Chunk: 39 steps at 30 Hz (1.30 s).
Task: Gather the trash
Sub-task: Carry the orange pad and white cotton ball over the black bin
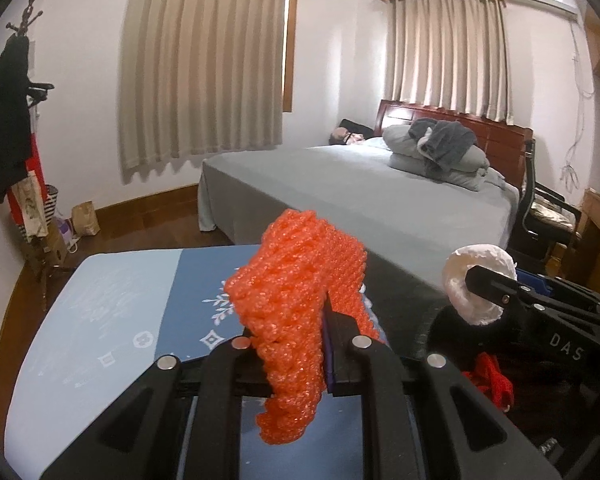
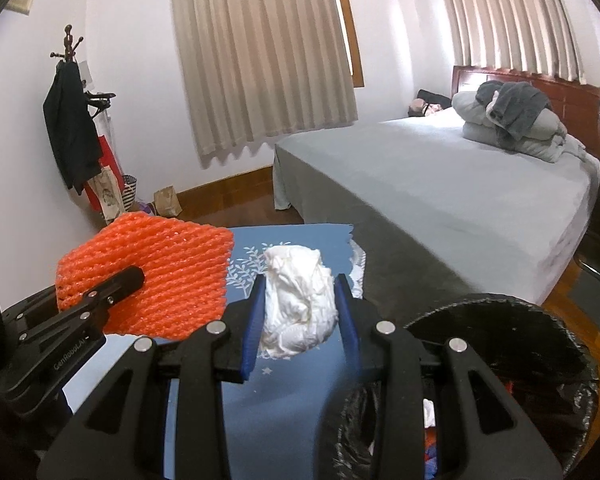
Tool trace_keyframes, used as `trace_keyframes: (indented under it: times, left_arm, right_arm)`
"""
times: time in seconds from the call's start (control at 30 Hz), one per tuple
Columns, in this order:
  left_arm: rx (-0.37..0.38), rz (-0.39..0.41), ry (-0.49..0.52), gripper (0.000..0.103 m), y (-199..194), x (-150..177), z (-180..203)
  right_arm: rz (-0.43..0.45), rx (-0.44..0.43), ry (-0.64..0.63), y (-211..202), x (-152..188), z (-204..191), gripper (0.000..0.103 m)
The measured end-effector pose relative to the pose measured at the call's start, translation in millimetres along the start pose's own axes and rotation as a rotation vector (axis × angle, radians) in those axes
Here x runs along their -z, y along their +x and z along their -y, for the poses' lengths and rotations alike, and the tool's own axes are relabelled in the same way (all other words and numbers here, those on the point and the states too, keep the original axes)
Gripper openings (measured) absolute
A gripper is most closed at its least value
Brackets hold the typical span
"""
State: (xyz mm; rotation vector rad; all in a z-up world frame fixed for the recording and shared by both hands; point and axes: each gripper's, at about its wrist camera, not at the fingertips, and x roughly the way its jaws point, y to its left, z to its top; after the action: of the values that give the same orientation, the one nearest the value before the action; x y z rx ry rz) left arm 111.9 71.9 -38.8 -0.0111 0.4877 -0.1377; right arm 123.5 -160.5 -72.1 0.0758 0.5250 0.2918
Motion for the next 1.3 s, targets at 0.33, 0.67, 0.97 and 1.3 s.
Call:
trace_keyframes:
  times: [0.33,0.67,0.97,1.3]
  left_arm:
    - [0.065,0.010,0.040,0.016,-5,-2,34]
    - [0.157,0.007,0.079,0.016,-3,-4,74]
    - [0.236,-0.006,0.121,0.016,7,-2,116]
    - [0.309,-0.037,0.162,0.016,23,4,156]
  right_arm:
    - [0.029,0.058,0.029,-28,4,25,0.033]
    - [0.046,0.140,0.062,-54,14,58,0.033]
    - [0.045,0.219,0.095,-75,29,89,0.033]
    - [0.032,0.290,0.138,-90,47,122,0.033]
